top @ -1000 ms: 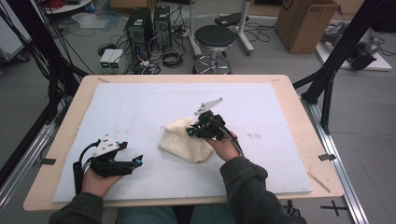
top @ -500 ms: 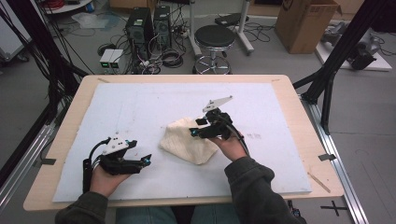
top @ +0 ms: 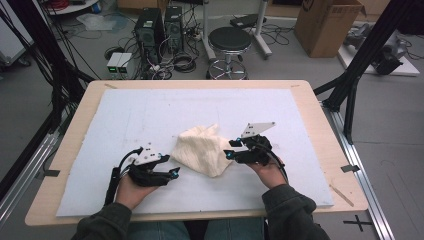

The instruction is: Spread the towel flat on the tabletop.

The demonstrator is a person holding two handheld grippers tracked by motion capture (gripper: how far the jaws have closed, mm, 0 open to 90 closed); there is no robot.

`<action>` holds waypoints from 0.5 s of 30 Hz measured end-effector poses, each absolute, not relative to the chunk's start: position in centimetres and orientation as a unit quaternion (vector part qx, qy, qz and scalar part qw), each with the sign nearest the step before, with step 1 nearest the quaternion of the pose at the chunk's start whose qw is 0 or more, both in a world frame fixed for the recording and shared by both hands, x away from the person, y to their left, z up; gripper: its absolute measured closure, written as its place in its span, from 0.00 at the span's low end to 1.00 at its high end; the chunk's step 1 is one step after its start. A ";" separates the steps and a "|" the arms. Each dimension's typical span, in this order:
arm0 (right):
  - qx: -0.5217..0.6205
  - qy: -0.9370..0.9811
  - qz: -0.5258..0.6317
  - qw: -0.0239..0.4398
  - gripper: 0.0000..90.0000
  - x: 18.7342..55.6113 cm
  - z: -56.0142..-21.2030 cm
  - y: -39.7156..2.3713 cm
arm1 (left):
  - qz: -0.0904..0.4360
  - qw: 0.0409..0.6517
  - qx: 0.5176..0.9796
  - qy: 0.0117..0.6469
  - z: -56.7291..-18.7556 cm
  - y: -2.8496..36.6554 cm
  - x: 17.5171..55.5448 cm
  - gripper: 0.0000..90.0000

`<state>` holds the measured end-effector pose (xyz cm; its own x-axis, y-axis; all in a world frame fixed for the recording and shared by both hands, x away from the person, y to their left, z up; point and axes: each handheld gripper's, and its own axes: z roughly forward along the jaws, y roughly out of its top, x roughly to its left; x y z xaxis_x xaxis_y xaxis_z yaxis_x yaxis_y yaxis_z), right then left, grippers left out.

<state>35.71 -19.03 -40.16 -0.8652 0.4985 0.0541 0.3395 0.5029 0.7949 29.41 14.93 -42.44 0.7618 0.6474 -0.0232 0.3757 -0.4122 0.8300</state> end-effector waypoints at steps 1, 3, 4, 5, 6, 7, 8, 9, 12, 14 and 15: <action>0.244 0.867 0.427 0.084 0.65 35.8 -41.0 -19.1 | 0.149 0.441 0.830 0.308 -42.6 14.4 29.8 0.51; 0.242 0.875 0.412 0.077 0.66 36.1 -41.9 -19.0 | 0.139 0.427 0.840 0.304 -43.0 13.6 30.5 0.53; 0.242 0.875 0.412 0.077 0.66 36.1 -41.9 -19.0 | 0.133 0.420 0.845 0.303 -43.1 13.1 30.9 0.53; 0.241 0.884 0.395 0.069 0.66 36.4 -42.8 -18.8 | 0.132 0.412 0.851 0.299 -43.2 12.7 31.3 0.56; 0.244 0.887 0.386 0.066 0.67 36.6 -43.0 -18.7 | 0.133 0.408 0.853 0.296 -43.4 12.3 31.6 0.57; 0.241 0.889 0.384 0.066 0.68 36.8 -43.2 -18.5 | 0.131 0.403 0.856 0.295 -43.5 12.0 31.9 0.58; 0.241 0.889 0.384 0.066 0.68 36.8 -43.2 -18.5 | 0.129 0.400 0.858 0.294 -43.6 11.7 32.2 0.58; 0.239 0.890 0.382 0.065 0.70 36.9 -43.4 -18.4 | 0.130 0.396 0.860 0.294 -43.7 11.6 32.4 0.60; 0.236 0.894 0.374 0.067 0.76 37.1 -43.7 -18.1 | 0.131 0.391 0.861 0.298 -44.0 11.3 32.9 0.66; 0.231 0.896 0.374 0.065 0.81 37.2 -43.8 -18.0 | 0.136 0.392 0.860 0.299 -44.0 11.3 33.2 0.72; 0.230 0.895 0.376 0.061 0.86 37.2 -43.9 -17.9 | 0.137 0.392 0.858 0.304 -44.0 11.3 33.2 0.79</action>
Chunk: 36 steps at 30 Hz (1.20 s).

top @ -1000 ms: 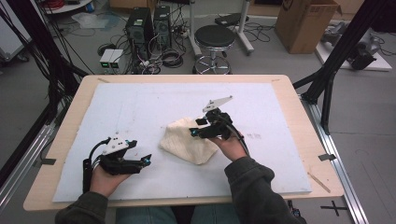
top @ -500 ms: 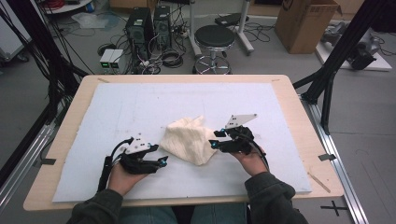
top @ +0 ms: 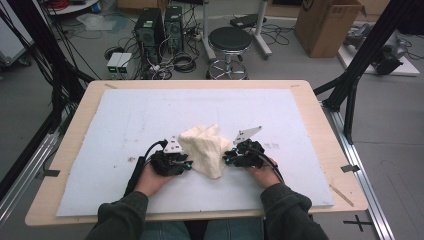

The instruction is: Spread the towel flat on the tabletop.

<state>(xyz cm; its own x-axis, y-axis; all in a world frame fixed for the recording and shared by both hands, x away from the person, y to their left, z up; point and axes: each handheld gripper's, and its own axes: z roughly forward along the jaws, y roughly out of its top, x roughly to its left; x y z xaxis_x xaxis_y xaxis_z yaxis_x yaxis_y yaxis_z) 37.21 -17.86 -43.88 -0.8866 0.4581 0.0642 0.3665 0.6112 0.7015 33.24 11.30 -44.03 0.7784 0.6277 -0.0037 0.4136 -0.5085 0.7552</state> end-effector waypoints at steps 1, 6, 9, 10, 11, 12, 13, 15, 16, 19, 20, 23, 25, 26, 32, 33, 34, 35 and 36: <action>0.230 0.895 0.376 0.061 0.86 37.2 -43.9 -17.9 | 0.139 0.390 0.858 0.304 -44.0 11.3 33.3 0.79; 0.224 0.895 0.382 0.050 0.99 37.3 -43.9 -17.9 | 0.145 0.391 0.860 0.295 -43.4 11.7 33.5 0.95; 0.225 0.895 0.382 0.050 0.99 37.2 -43.7 -18.0 | 0.149 0.409 0.853 0.289 -42.0 12.2 33.3 0.95; 0.225 0.893 0.385 0.053 0.99 37.1 -43.5 -18.2 | 0.149 0.413 0.851 0.286 -41.5 12.5 33.2 0.95; 0.224 0.888 0.399 0.054 0.99 36.7 -42.8 -18.7 | 0.153 0.415 0.851 0.282 -41.0 12.7 33.1 0.95; 0.224 0.888 0.399 0.054 0.99 36.7 -42.8 -18.7 | 0.157 0.417 0.851 0.277 -40.5 13.0 33.0 0.95; 0.225 0.885 0.405 0.056 0.99 36.4 -42.4 -18.9 | 0.158 0.422 0.849 0.276 -40.0 13.2 32.9 0.95; 0.220 0.882 0.412 0.063 0.99 35.7 -41.6 -19.3 | 0.160 0.428 0.848 0.270 -39.0 13.8 32.7 0.95; 0.218 0.880 0.416 0.066 0.99 35.3 -41.2 -19.5 | 0.161 0.429 0.848 0.265 -38.6 14.0 32.5 0.95; 0.211 0.877 0.425 0.076 0.99 34.1 -40.1 -20.0 | 0.165 0.435 0.848 0.254 -37.4 14.7 32.0 0.95; 0.209 0.876 0.427 0.078 0.99 33.6 -39.7 -20.2 | 0.164 0.434 0.850 0.250 -37.0 14.9 31.7 0.95; 0.199 0.875 0.434 0.083 0.99 32.0 -38.9 -20.4 | 0.166 0.429 0.857 0.231 -35.8 15.6 30.7 0.95; 0.191 0.875 0.436 0.086 0.99 30.9 -38.4 -20.5 | 0.157 0.436 0.857 0.225 -35.1 16.1 30.2 0.95; 0.188 0.875 0.437 0.087 0.99 30.5 -38.3 -20.6 | 0.153 0.438 0.858 0.222 -35.0 16.2 30.1 0.95; 0.184 0.891 0.407 0.082 0.99 29.3 -39.6 -20.7 | 0.112 0.413 0.876 0.223 -37.8 14.8 31.8 0.93; 0.192 0.894 0.397 0.077 0.99 29.6 -40.4 -20.9 | 0.108 0.401 0.879 0.234 -39.3 13.8 33.1 0.92; 0.192 0.894 0.397 0.077 0.99 29.6 -40.4 -20.9 | 0.108 0.401 0.879 0.234 -39.3 13.8 33.1 0.92; 0.200 0.899 0.382 0.085 0.99 30.4 -41.1 -21.1 | 0.109 0.394 0.882 0.236 -39.9 13.3 33.8 0.92; 0.200 0.899 0.382 0.085 0.99 30.4 -41.1 -21.1 | 0.112 0.395 0.878 0.244 -40.3 12.7 34.4 0.92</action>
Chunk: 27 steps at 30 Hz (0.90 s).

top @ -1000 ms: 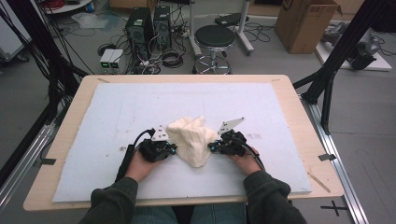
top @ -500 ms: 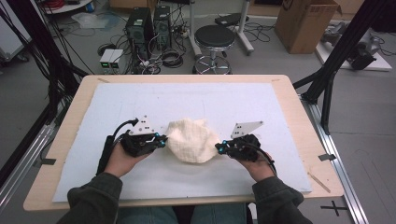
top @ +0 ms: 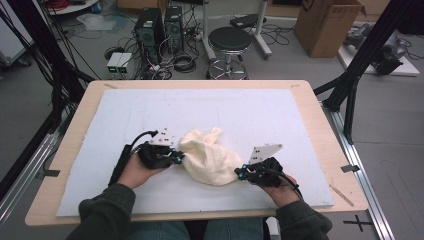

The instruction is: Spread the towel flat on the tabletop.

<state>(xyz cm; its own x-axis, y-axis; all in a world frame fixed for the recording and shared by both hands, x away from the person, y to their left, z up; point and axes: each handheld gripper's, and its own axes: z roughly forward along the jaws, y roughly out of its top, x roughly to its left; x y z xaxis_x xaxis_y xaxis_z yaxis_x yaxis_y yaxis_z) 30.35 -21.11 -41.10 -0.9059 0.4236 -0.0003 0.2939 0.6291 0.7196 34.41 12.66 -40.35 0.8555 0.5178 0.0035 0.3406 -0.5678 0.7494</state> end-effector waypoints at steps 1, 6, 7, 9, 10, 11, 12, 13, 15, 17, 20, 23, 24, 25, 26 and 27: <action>0.209 0.898 0.376 0.086 0.99 30.8 -41.4 -21.3 | 0.112 0.398 0.874 0.255 -40.8 12.1 35.2 0.92; 0.254 0.893 0.359 0.094 0.98 33.8 -42.3 -22.5 | 0.118 0.408 0.855 0.298 -41.8 11.0 37.5 0.88; 0.260 0.893 0.356 0.094 0.98 34.2 -42.4 -22.6 | 0.119 0.406 0.854 0.303 -42.0 11.0 37.8 0.87; 0.259 0.891 0.363 0.087 0.97 34.6 -42.6 -22.6 | 0.117 0.406 0.853 0.308 -42.2 11.1 38.0 0.82; 0.255 0.892 0.361 0.088 0.95 34.6 -42.6 -22.5 | 0.117 0.403 0.853 0.312 -42.2 11.2 38.0 0.78; 0.253 0.895 0.358 0.087 0.94 34.6 -42.7 -22.4 | 0.113 0.403 0.854 0.310 -42.1 11.3 38.0 0.74; 0.249 0.896 0.356 0.086 0.93 34.6 -42.8 -22.2 | 0.112 0.406 0.852 0.310 -41.9 11.5 37.8 0.74; 0.248 0.899 0.352 0.083 0.93 34.6 -42.9 -22.1 | 0.115 0.409 0.851 0.310 -41.7 11.6 37.6 0.72; 0.247 0.899 0.351 0.083 0.93 34.6 -43.1 -22.1 | 0.117 0.416 0.850 0.303 -41.1 12.0 36.9 0.70; 0.249 0.900 0.349 0.082 0.93 34.6 -43.1 -22.2 | 0.123 0.415 0.853 0.293 -40.6 12.4 36.2 0.69; 0.247 0.900 0.348 0.085 0.92 34.6 -43.2 -22.2 | 0.126 0.419 0.853 0.284 -40.0 13.0 35.2 0.69; 0.251 0.900 0.347 0.084 0.92 34.5 -43.2 -22.2 | 0.127 0.421 0.855 0.275 -39.8 13.7 34.2 0.69; 0.250 0.900 0.347 0.086 0.92 34.5 -43.2 -22.2 | 0.127 0.422 0.856 0.271 -39.8 13.9 33.9 0.69; 0.250 0.899 0.348 0.087 0.92 34.5 -43.2 -22.2 | 0.124 0.426 0.855 0.269 -40.0 14.2 33.6 0.70; 0.248 0.899 0.349 0.088 0.92 34.5 -43.3 -22.2 | 0.124 0.423 0.857 0.267 -40.0 14.2 33.4 0.70; 0.248 0.899 0.349 0.089 0.91 34.4 -43.3 -22.2 | 0.126 0.423 0.857 0.266 -40.2 14.3 33.3 0.70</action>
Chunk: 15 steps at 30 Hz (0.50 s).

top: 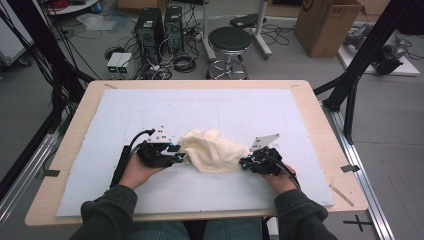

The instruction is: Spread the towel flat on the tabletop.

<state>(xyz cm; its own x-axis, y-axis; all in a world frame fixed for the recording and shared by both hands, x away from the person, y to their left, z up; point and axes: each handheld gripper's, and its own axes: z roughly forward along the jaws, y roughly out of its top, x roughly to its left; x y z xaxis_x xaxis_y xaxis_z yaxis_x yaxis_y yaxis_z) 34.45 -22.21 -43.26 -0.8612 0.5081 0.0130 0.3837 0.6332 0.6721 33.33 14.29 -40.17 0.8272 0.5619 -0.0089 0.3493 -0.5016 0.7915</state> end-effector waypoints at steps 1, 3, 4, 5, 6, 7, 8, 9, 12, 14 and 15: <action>0.248 0.899 0.350 0.089 0.91 34.4 -43.3 -22.2 | 0.124 0.425 0.855 0.269 -40.4 14.3 33.3 0.69; 0.239 0.896 0.362 0.094 0.88 34.3 -43.0 -22.3 | 0.124 0.421 0.856 0.272 -40.9 14.2 33.7 0.65; 0.237 0.893 0.371 0.093 0.87 34.2 -42.9 -22.3 | 0.126 0.417 0.855 0.280 -41.2 14.0 34.0 0.63; 0.233 0.889 0.384 0.095 0.84 34.2 -42.6 -22.5 | 0.127 0.414 0.855 0.285 -41.4 13.9 34.2 0.59; 0.231 0.888 0.386 0.095 0.80 34.2 -42.6 -22.5 | 0.126 0.413 0.854 0.290 -41.6 13.7 34.5 0.58; 0.233 0.888 0.386 0.093 0.77 34.3 -42.5 -22.6 | 0.128 0.413 0.852 0.295 -41.8 13.6 34.8 0.58; 0.233 0.887 0.386 0.097 0.76 34.4 -42.6 -22.7 | 0.128 0.415 0.849 0.300 -42.0 13.5 35.1 0.58; 0.236 0.888 0.383 0.095 0.75 34.6 -42.7 -22.7 | 0.124 0.417 0.849 0.301 -42.1 13.3 35.4 0.60; 0.232 0.897 0.367 0.086 0.76 35.0 -43.3 -22.2 | 0.111 0.413 0.859 0.282 -42.5 12.7 35.5 0.82; 0.222 0.902 0.360 0.082 0.84 35.0 -43.6 -21.8 | 0.104 0.416 0.863 0.267 -42.3 12.7 35.2 0.92; 0.218 0.904 0.360 0.078 0.90 35.0 -43.6 -21.6 | 0.103 0.418 0.863 0.263 -42.1 12.8 35.0 0.94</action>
<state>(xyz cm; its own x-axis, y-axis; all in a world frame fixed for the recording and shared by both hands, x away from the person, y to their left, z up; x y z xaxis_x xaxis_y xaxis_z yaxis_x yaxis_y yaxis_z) 35.05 -21.65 -43.58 -0.8927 0.4503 0.0167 0.3383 0.6453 0.6849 35.03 12.83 -42.07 0.8399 0.5411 -0.0424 0.3685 -0.5112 0.7765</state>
